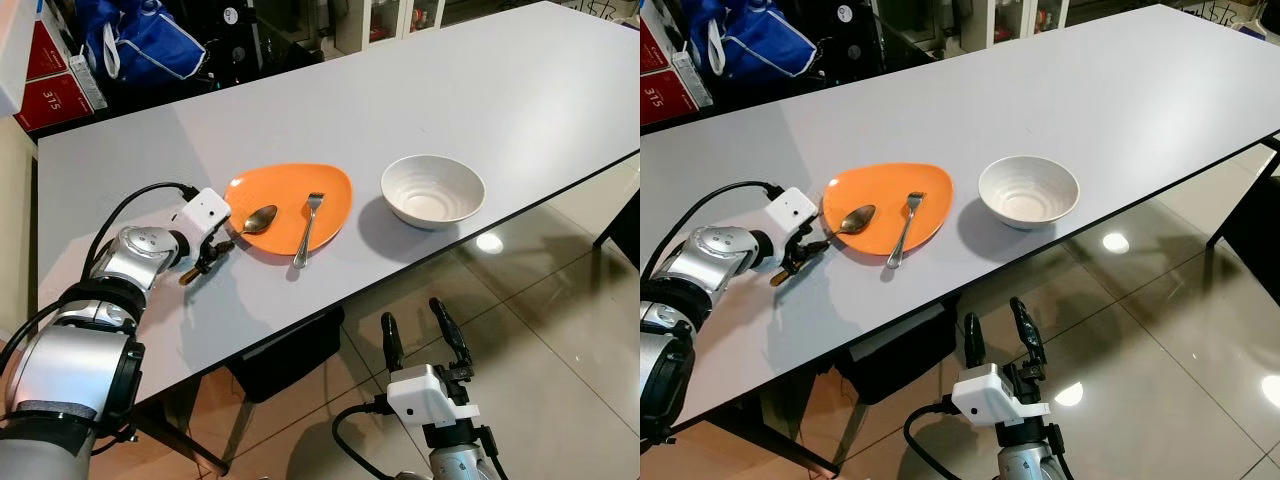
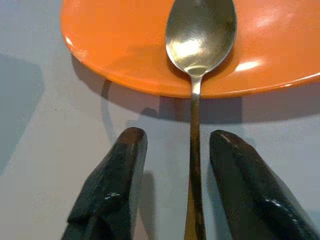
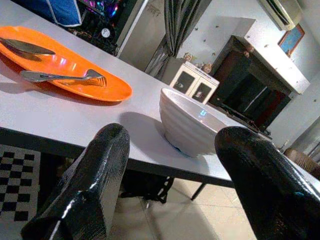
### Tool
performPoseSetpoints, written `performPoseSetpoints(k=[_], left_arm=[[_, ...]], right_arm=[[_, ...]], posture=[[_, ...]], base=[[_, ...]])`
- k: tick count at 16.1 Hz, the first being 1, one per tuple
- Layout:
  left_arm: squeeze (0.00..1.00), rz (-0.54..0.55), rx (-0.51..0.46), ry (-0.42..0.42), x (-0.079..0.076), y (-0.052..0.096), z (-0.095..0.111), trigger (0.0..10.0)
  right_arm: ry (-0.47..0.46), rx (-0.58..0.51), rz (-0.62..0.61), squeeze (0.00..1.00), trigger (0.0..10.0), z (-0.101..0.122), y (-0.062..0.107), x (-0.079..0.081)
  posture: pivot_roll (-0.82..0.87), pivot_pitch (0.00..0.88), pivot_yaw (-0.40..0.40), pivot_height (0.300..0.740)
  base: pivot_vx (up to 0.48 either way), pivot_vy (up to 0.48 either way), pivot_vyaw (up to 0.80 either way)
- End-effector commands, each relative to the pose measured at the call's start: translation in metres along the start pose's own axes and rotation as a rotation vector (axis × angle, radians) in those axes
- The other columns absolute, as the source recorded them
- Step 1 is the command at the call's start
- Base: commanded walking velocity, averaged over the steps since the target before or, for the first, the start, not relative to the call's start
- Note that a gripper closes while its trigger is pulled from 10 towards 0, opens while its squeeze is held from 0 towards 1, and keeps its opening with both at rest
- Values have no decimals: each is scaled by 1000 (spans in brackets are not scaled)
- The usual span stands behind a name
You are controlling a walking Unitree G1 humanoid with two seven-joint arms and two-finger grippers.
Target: Setting the table
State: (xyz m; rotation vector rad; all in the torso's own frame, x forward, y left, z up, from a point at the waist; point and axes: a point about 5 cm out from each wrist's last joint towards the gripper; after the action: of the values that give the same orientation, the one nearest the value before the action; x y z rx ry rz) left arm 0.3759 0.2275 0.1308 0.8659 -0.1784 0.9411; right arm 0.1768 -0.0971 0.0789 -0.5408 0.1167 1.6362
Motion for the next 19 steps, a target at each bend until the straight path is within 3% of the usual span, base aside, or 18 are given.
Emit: performPoseSetpoints(k=[1,2,3,8,9,10,15,19], left_arm=[[1000,-25,24,-5,-4,-1,-3,10000],[1000,-29,25,-6,-5,-2,-3,10000],[0,-28,29,-5,-7,-3,-3,10000],[0,-24,25,20,-14,-8,-2,10000],[0,-12,23,37,-14,-8,-3,549],[0,-10,22,42,-14,-8,-3,0],[0,-56,22,136,-19,-8,-9,0],[0,-82,28,147,-21,-8,-11,0]], right_arm=[[-4,3,-10,0,10000,3,0,-2],[-4,3,-11,0,10000,3,0,-2],[-4,5,-12,0,10000,3,1,-3],[9,14,-18,0,10000,4,3,-5],[13,18,-20,0,10000,4,3,-6],[13,19,-21,0,10000,4,4,-6],[16,21,-17,0,10000,5,5,-6],[17,23,-12,0,10000,5,7,-7]], posture=[[-155,78,102,740],[-159,81,103,740],[-166,87,105,740],[-196,101,102,740],[-200,103,101,740],[-201,104,101,740],[-202,101,102,740],[-205,97,98,740]], base=[[0,0,0],[0,0,0],[0,0,0],[0,0,0],[0,0,0],[0,0,0],[0,0,0],[0,0,0]])
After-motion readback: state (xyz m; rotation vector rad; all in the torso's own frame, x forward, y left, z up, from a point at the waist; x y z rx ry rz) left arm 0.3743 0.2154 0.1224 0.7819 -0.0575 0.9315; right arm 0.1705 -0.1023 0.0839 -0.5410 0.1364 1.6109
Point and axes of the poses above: a point about 5 cm out from each wrist's last joint towards the gripper, its own y axis pointing back from the gripper into the wrist, its own z axis along the axis of the wrist's last joint, x = y × z, and after that the axes turned 8 degrees about -y, right-handed
